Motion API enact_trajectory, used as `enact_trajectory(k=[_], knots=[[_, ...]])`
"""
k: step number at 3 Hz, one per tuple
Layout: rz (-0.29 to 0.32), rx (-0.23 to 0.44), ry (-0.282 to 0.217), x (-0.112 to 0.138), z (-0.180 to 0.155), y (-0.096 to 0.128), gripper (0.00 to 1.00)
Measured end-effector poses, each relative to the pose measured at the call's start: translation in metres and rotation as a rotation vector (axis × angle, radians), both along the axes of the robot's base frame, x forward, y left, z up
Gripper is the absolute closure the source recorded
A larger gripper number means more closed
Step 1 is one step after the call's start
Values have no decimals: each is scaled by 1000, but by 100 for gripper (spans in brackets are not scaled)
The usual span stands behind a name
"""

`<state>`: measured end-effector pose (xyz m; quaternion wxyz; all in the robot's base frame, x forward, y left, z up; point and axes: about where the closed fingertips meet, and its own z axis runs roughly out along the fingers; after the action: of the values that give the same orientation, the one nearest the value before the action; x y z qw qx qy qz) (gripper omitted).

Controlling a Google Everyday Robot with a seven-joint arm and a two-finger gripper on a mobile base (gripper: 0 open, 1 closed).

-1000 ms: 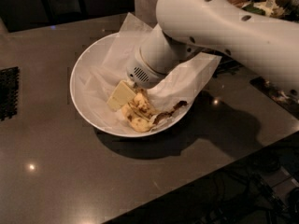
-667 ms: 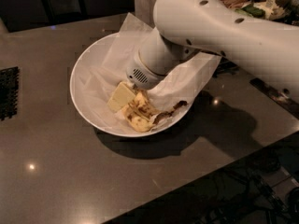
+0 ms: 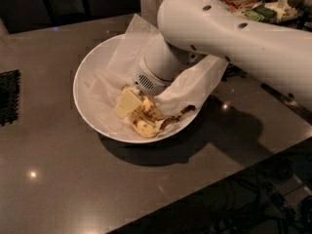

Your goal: Pick banana from white bowl

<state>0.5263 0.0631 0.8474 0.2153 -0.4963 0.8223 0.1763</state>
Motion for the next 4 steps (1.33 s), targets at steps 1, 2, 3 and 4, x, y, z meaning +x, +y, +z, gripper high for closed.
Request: enact_trajectory(k=[1, 2, 3, 4], knots=[[1, -9, 6, -1, 0, 1, 37], [8, -23, 17, -3, -1, 5, 37], [18, -38, 33, -6, -4, 10, 37], [18, -38, 34, -6, -1, 10, 37]])
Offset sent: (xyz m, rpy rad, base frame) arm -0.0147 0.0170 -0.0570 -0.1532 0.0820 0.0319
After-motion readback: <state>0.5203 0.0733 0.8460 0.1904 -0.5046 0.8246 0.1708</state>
